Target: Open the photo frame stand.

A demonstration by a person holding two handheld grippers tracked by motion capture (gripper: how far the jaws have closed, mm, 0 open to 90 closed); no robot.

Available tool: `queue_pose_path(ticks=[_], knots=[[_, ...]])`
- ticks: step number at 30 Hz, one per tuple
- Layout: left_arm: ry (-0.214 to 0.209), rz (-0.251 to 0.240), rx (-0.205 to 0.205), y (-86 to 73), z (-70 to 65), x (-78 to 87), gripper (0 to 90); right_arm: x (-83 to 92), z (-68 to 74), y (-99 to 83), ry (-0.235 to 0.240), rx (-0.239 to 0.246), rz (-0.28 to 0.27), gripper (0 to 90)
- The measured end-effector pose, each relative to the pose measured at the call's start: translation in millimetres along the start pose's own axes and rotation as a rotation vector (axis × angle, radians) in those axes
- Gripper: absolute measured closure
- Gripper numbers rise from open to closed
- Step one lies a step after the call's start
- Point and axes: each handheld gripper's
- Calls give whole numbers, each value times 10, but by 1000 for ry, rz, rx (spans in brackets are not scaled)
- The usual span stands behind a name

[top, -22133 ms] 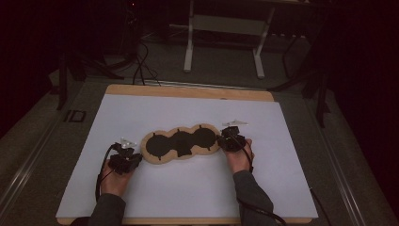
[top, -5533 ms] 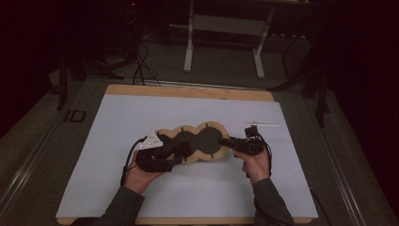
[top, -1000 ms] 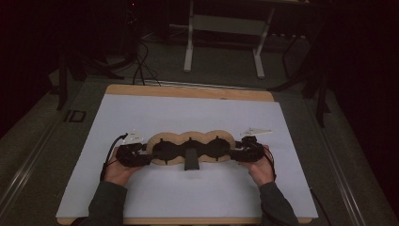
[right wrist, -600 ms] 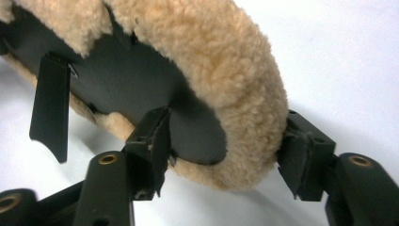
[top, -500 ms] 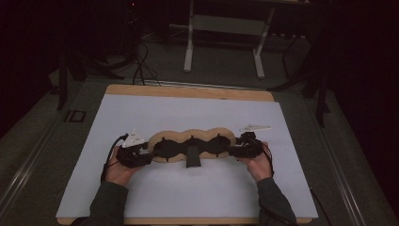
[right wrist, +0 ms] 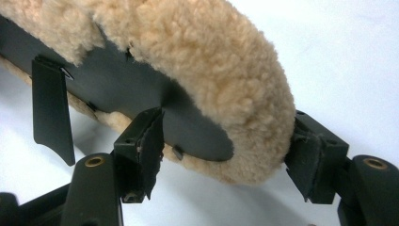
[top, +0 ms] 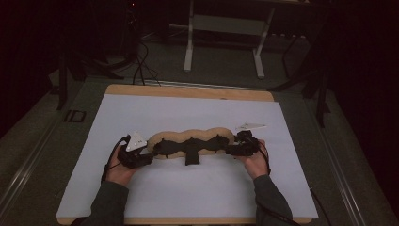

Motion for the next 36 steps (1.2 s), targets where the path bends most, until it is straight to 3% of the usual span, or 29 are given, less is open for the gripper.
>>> queue_pose_path(ticks=[23,36], knots=[[-35,-4,52,-10,-9,69,540,72,6,-66,17,-39,-14,309],[-45,3,49,-13,-52,112,530,135,-5,-96,40,-62,3,318]])
Point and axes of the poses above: each handheld gripper's, and its own axes: x roughly backward along the jaws, y roughly out of its top, z roughly to its left, and after that the axes turned 13 degrees about -z, right-handed
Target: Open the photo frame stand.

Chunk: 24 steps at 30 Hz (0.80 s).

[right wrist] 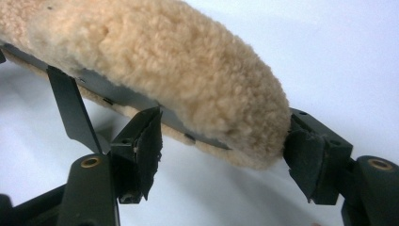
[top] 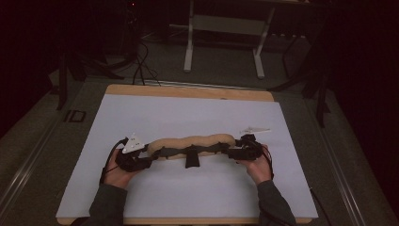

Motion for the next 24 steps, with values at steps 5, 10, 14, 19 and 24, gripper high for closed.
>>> queue_pose_path(ticks=[5,10,14,19,24], knots=[[-2,2,2,-2,-24,14,526,25,6,-13,1,1,5,325],[-7,10,-11,-3,-47,32,522,67,17,-55,-9,6,4,352],[-8,10,-9,-5,-55,36,520,116,1,-93,-28,-4,8,383],[-9,11,-8,-6,-62,41,519,184,-1,-187,-61,0,30,407],[-5,11,-6,-7,-72,44,518,246,30,-224,-85,4,33,462]])
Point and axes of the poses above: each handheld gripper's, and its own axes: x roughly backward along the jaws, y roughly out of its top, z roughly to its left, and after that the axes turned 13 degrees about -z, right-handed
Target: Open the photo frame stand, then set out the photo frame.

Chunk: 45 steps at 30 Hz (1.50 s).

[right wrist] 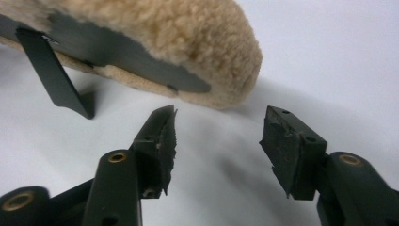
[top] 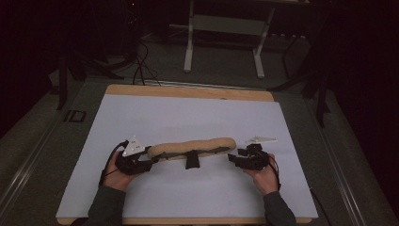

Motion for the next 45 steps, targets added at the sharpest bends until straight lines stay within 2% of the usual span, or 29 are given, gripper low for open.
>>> queue_pose_path(ticks=[7,9,16,19,22,25,27,31,45], knots=[[6,-2,2,-3,-19,8,517,33,96,12,16,1,-19,483],[6,0,2,-4,-26,13,517,26,124,7,24,-9,-33,580],[7,3,4,-3,-33,19,518,-4,195,-1,15,-13,-40,722],[8,2,4,-3,-34,18,519,-29,254,15,28,8,-45,830],[9,3,2,-3,-37,19,520,-74,312,34,-5,49,-29,893],[9,5,-13,-4,-42,19,524,-108,322,36,-32,57,-24,895],[9,7,-19,-5,-44,21,534,-144,299,36,-62,39,-22,895],[12,7,-26,-6,-56,23,542,-159,261,48,-84,26,-23,897],[2,13,-42,-17,-121,63,582,-210,231,131,-108,16,-25,898]])
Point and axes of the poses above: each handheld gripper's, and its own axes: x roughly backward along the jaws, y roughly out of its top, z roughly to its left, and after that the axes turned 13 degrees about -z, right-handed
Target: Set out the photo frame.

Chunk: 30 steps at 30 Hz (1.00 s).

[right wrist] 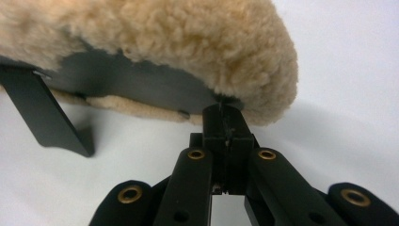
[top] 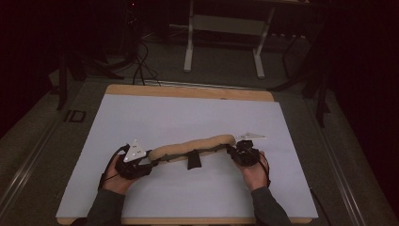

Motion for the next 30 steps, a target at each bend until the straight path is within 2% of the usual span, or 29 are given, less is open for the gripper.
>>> queue_pose_path(ticks=[11,18,24,26,27,28,30], knots=[[-19,1,-2,1,-35,16,624,-86,30,106,-5,-17,-9,898],[-53,-6,-35,5,-110,46,655,-162,80,140,-5,-21,-5,898],[-71,-31,-104,32,-203,74,676,-202,74,133,-11,-30,8,898],[-61,-29,-130,36,-234,66,678,-201,58,137,-11,-42,10,898],[-61,-29,-130,36,-234,66,678,-201,58,137,-11,-42,10,898],[-46,-22,-161,36,-268,50,678,-202,51,137,-13,-46,10,898],[-27,-11,-186,34,-296,27,679,-217,32,145,-17,-70,7,899]])
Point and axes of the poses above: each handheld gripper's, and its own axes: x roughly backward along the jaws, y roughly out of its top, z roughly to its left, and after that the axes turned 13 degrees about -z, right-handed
